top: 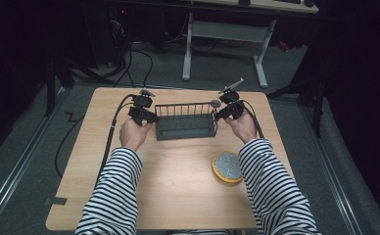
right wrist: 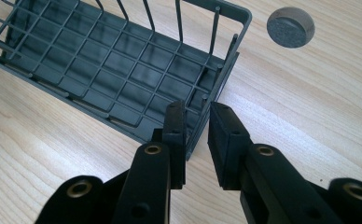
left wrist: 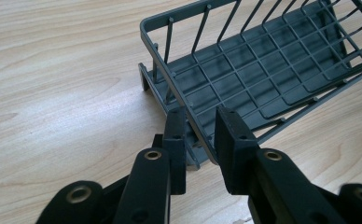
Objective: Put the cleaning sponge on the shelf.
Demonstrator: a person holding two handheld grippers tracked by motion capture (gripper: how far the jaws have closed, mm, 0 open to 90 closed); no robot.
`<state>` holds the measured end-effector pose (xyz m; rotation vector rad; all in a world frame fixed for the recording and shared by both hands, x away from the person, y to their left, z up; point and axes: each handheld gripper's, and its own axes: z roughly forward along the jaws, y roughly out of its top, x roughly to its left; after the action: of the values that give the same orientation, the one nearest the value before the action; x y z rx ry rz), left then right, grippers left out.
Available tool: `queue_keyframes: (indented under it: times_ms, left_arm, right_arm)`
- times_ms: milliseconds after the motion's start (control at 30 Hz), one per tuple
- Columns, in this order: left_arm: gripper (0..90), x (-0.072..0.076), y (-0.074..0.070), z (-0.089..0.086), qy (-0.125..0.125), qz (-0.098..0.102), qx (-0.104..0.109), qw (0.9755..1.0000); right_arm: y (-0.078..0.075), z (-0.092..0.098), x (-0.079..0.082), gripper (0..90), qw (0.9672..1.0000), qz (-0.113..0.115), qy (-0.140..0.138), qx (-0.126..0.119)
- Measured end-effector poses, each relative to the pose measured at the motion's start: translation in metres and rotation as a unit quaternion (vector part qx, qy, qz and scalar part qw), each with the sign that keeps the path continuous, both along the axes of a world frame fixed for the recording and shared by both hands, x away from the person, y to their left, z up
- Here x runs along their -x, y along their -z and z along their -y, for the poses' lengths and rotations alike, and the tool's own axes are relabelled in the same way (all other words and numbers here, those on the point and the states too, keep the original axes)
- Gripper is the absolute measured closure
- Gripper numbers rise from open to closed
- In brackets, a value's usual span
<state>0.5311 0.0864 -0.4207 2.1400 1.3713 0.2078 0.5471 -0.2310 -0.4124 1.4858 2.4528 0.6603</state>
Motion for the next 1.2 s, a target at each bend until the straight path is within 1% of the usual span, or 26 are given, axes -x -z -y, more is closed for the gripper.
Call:
queue_keyframes:
  times_ms: [233,333,367,467,500,567,633,667,800,833,867,900,933,1033,1200]
  left_arm:
    - [74.8,0.006,0.000,0.000,0.007,-0.003,0.003,1.0000]
    - [74.7,0.010,0.000,-0.001,0.010,-0.004,0.009,0.9999]
    - [74.7,0.013,0.000,-0.001,0.013,-0.006,0.010,0.9998]
    - [74.4,0.017,0.000,-0.002,0.018,-0.004,0.012,0.9998]
    - [74.2,0.018,0.000,-0.003,0.021,-0.005,0.015,0.9997]
    - [74.1,0.022,0.001,-0.005,0.023,-0.006,0.019,0.9995]
    - [73.8,0.029,0.000,-0.005,0.030,-0.007,0.015,0.9994]
    - [73.7,0.029,0.000,-0.005,0.030,-0.007,0.015,0.9994]
    - [73.3,0.039,0.000,-0.007,0.036,-0.006,0.015,0.9992]
    - [73.1,0.044,0.000,-0.008,0.039,-0.004,0.014,0.9991]
    - [73.1,0.044,0.000,-0.008,0.039,-0.004,0.014,0.9991]
    - [73.2,0.048,-0.001,-0.008,0.042,-0.001,0.011,0.9991]
    - [73.2,0.050,-0.001,-0.008,0.042,0.003,0.011,0.9990]
    - [75.1,0.060,-0.002,-0.010,0.047,0.006,0.013,0.9988]
    - [76.0,0.064,-0.003,-0.010,0.052,0.007,0.011,0.9986]
  right_arm:
    - [-0.002,0.000,0.006,77.0,0.9998,-0.006,-0.011,0.016]
    - [-0.003,0.000,0.009,76.8,0.9996,-0.010,-0.017,0.020]
    - [-0.003,0.000,0.011,76.7,0.9996,-0.008,-0.019,0.019]
    - [-0.003,0.001,0.014,76.7,0.9996,-0.008,-0.021,0.016]
    - [-0.002,0.003,0.018,76.5,0.9996,-0.009,-0.024,0.011]
    - [-0.002,0.004,0.019,76.5,0.9996,-0.010,-0.026,0.009]
    - [-0.002,0.004,0.024,76.4,0.9993,-0.011,-0.033,0.009]
    - [-0.002,0.004,0.024,76.4,0.9993,-0.011,-0.033,0.009]
    - [-0.002,0.003,0.032,76.2,0.9992,-0.014,-0.036,0.007]
    - [-0.002,0.004,0.036,76.1,0.9991,-0.015,-0.040,0.005]
    - [-0.002,0.004,0.036,76.1,0.9991,-0.015,-0.040,0.005]
    - [-0.002,0.004,0.041,75.9,0.9989,-0.018,-0.044,0.002]
    - [-0.002,0.004,0.041,75.9,0.9989,-0.018,-0.044,0.002]
    - [-0.002,0.004,0.048,75.6,0.9985,-0.018,-0.052,-0.001]
    - [-0.002,0.004,0.053,75.5,0.9985,-0.018,-0.052,0.000]
